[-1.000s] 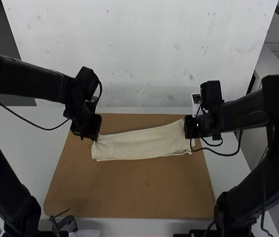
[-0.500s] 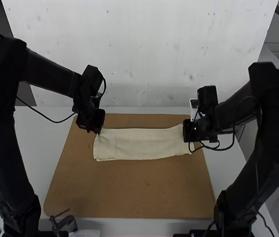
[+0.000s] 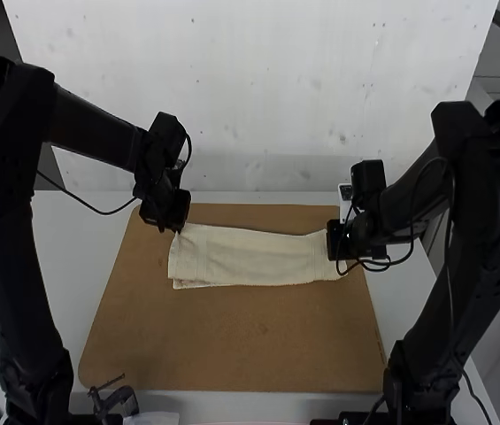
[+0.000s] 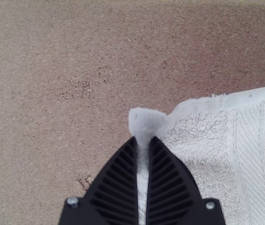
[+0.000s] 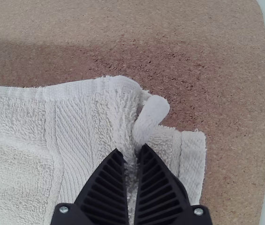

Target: Fold the towel.

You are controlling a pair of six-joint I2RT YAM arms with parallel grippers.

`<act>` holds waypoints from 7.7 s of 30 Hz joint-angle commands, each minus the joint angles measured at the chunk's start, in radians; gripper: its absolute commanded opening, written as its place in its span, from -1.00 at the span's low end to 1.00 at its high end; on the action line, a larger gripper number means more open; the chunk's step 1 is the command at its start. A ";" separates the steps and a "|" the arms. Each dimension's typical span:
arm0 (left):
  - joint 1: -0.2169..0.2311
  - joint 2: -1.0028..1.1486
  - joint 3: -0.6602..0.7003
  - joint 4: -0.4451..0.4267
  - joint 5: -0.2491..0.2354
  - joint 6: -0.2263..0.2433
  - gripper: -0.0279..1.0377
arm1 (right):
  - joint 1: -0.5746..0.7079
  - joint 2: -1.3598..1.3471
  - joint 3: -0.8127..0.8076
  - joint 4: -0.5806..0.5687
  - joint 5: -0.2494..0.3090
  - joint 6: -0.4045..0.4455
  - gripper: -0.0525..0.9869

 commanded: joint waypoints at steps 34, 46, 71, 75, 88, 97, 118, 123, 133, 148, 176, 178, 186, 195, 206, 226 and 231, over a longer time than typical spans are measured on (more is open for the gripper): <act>0.097 -0.135 -0.018 -0.023 -0.020 0.014 0.94 | -0.078 0.087 0.117 -0.127 -0.028 0.116 0.62; 0.088 -0.172 -0.069 -0.015 -0.020 0.015 0.94 | -0.039 0.168 0.143 -0.144 -0.012 0.143 -0.81; 0.131 -0.265 -0.126 -0.011 -0.023 0.043 0.94 | -0.486 0.139 0.352 -0.287 -0.066 -0.052 -0.86; 0.134 -0.285 -0.147 -0.011 -0.021 0.045 0.94 | -0.527 0.165 0.422 -0.323 -0.066 -0.069 -0.86; 0.159 -0.317 -0.164 0.001 -0.018 0.060 0.94 | -0.412 0.001 0.418 -0.465 -0.066 -0.049 -0.86; 0.188 -0.369 -0.196 0.011 -0.018 0.071 0.93 | -0.035 -0.085 0.339 -0.460 0.054 0.123 -0.86; 0.202 -0.440 -0.261 0.032 -0.009 0.097 0.93 | 0.431 0.156 0.485 -0.449 0.250 0.307 -0.86; 0.202 -0.446 -0.275 0.034 -0.007 0.095 0.93 | 0.468 0.168 0.470 -0.431 0.262 0.326 -0.58; 0.200 -0.446 -0.278 0.046 -0.006 0.097 0.93 | 0.408 0.018 0.442 -0.403 0.235 0.326 0.52; 0.196 -0.449 -0.307 0.061 -0.006 0.097 0.93 | 0.462 0.182 0.413 -0.362 0.290 0.317 -0.87; 0.211 -0.454 -0.327 0.098 -0.006 0.123 0.93 | 0.540 0.140 0.482 -0.385 0.296 0.330 -0.82; 0.211 -0.466 -0.327 0.098 -0.006 0.123 0.93 | 0.508 0.097 0.485 -0.395 0.296 0.320 -0.50; 0.222 -0.526 -0.334 0.090 -0.006 0.131 0.92 | 0.318 -0.042 0.418 -0.392 0.290 0.243 0.80; 0.320 -0.716 -0.396 0.086 -0.004 0.183 0.90 | 0.088 -0.303 0.212 -0.270 0.213 0.148 0.98; 0.343 -1.169 -0.532 0.047 -0.018 0.233 0.90 | -0.069 -0.602 0.045 -0.228 0.109 0.131 0.97; 0.387 -1.655 -0.667 -0.066 -0.037 0.264 0.90 | -0.170 -1.161 -0.193 -0.204 0.057 0.070 0.97; 0.389 -1.727 -0.719 -0.017 0.017 0.269 0.90 | -0.167 -1.243 -0.225 -0.204 0.055 0.070 0.97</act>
